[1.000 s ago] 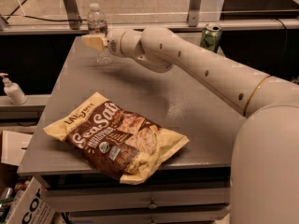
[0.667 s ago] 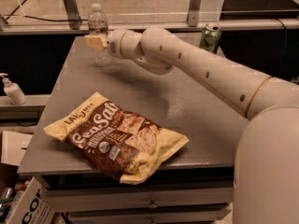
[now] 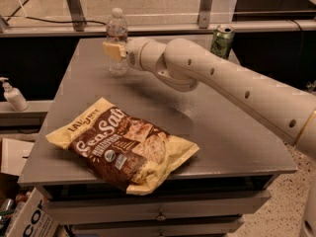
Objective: Move water bottle near green can
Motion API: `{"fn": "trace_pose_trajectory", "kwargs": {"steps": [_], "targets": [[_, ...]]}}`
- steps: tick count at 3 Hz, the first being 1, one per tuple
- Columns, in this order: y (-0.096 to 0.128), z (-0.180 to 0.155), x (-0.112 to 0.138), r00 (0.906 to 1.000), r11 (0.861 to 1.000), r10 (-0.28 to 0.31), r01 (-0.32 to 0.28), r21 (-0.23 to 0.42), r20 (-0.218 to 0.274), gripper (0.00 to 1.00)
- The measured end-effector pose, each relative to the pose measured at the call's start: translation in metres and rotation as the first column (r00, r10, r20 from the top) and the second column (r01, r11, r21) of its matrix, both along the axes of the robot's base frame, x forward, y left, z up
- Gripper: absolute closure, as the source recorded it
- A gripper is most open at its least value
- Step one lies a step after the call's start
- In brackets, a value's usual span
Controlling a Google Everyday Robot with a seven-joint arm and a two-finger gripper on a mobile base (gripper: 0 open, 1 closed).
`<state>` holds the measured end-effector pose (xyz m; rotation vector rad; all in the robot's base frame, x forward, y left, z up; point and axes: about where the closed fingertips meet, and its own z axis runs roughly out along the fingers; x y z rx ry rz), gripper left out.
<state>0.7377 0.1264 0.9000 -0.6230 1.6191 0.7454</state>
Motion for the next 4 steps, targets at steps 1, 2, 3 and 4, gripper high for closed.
{"fn": "trace_pose_trajectory", "kwargs": {"steps": [1, 2, 3, 4], "targets": [[-0.028, 0.01, -0.029, 0.9994, 1.0, -0.025, 0.024, 0.015, 0.025, 1.0], [-0.061, 0.017, -0.061, 0.9977, 0.999, -0.051, 0.05, 0.016, 0.045, 1.0], [-0.098, 0.017, -0.083, 0.9937, 0.995, -0.103, 0.102, 0.012, 0.044, 1.0], [-0.144, 0.005, -0.097, 0.9829, 0.983, -0.183, 0.183, -0.004, 0.019, 1.0]]}}
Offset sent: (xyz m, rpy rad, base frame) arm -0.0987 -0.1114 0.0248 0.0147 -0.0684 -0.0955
